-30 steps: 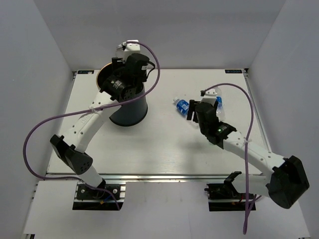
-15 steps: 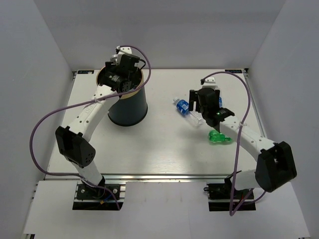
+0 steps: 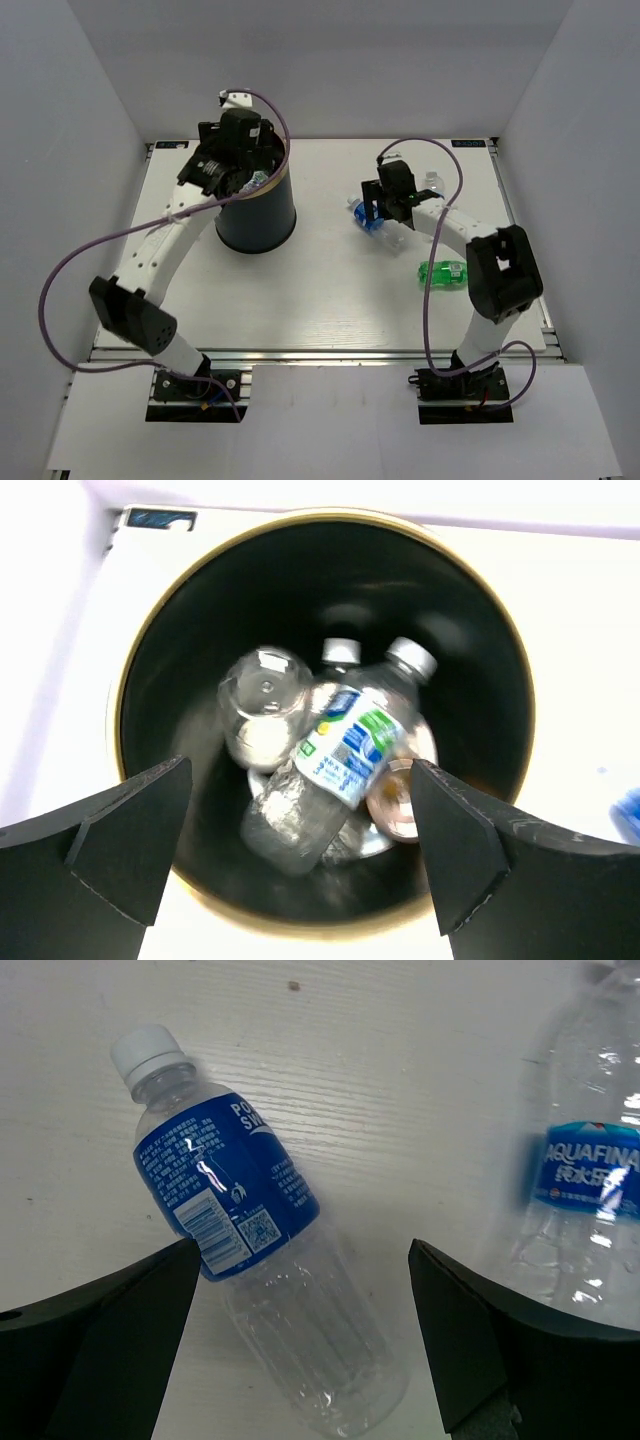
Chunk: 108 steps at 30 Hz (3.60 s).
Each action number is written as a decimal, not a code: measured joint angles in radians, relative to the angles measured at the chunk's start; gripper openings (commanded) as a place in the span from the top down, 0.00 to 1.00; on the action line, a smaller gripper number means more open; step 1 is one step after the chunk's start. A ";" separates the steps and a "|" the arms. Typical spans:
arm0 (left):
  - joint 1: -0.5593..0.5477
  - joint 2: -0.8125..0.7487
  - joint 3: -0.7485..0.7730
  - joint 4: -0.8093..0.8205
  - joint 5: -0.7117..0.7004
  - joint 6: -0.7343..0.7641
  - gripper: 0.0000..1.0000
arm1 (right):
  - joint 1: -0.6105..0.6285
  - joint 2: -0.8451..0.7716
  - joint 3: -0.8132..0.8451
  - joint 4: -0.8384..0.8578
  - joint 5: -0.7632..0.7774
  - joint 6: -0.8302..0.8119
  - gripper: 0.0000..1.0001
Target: Put the plastic bottles in the bin
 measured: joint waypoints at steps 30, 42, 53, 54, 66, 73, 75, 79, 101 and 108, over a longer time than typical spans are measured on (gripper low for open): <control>-0.008 -0.902 -0.898 0.597 0.475 0.031 0.00 | 0.002 0.094 0.115 -0.187 -0.330 -0.119 0.84; -0.002 -1.137 -1.001 0.724 0.335 0.029 0.00 | 0.070 -0.179 0.411 0.216 -0.793 0.038 0.81; 0.000 -1.164 -1.024 0.715 0.290 0.029 0.00 | 0.144 0.274 0.699 0.628 -1.045 0.232 0.77; 0.000 -1.164 -1.024 0.715 0.289 0.029 0.00 | 0.149 0.320 0.738 0.640 -1.051 0.242 0.75; 0.011 -1.164 -1.037 0.710 0.286 0.031 0.00 | 0.184 0.575 0.982 0.829 -1.056 0.348 0.20; 0.012 -1.158 -1.037 0.710 0.288 0.033 0.00 | 0.188 0.623 0.982 0.863 -1.031 0.357 0.10; 0.012 -1.155 -1.037 0.710 0.291 0.035 0.00 | 0.188 0.624 0.982 0.865 -1.028 0.357 0.10; 0.012 -1.141 -1.037 0.711 0.328 0.045 0.00 | 0.187 0.605 0.955 0.892 -1.028 0.349 0.10; -0.074 -0.331 -0.712 0.567 0.957 0.079 0.18 | 0.120 -0.350 0.230 -0.009 0.169 0.000 0.11; -0.120 -0.388 -0.769 0.529 0.968 0.093 0.12 | -0.002 0.031 0.348 -0.368 0.203 0.007 0.10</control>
